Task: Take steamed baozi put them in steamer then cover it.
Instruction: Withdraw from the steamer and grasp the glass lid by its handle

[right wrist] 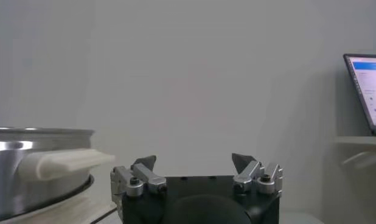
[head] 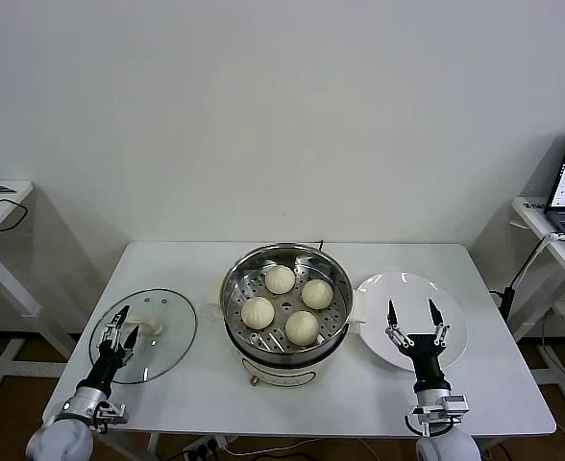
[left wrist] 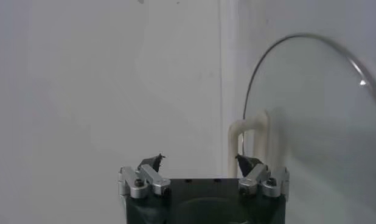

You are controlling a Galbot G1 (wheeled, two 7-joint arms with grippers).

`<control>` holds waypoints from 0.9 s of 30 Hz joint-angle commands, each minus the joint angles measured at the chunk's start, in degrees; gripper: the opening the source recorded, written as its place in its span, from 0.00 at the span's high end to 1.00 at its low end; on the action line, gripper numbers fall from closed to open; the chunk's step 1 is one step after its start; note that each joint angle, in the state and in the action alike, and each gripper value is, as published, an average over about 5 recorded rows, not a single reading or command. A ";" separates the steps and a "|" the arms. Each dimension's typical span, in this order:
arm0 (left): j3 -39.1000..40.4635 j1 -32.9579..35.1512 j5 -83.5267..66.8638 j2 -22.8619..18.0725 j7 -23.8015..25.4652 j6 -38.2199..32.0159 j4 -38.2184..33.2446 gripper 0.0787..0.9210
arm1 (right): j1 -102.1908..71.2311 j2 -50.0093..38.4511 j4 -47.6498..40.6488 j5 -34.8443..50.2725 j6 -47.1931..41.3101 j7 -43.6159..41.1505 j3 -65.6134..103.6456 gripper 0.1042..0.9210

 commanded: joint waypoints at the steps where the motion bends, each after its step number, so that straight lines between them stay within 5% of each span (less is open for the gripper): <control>1: 0.54 -1.91 1.11 0.21 0.91 0.49 1.89 0.12 | -0.65 0.51 0.51 -0.52 -0.17 0.04 0.24 0.12; 27: 3.12 -7.26 0.04 0.14 1.54 0.97 7.25 0.12 | -1.40 0.43 3.60 -1.66 -1.30 0.44 -0.16 0.12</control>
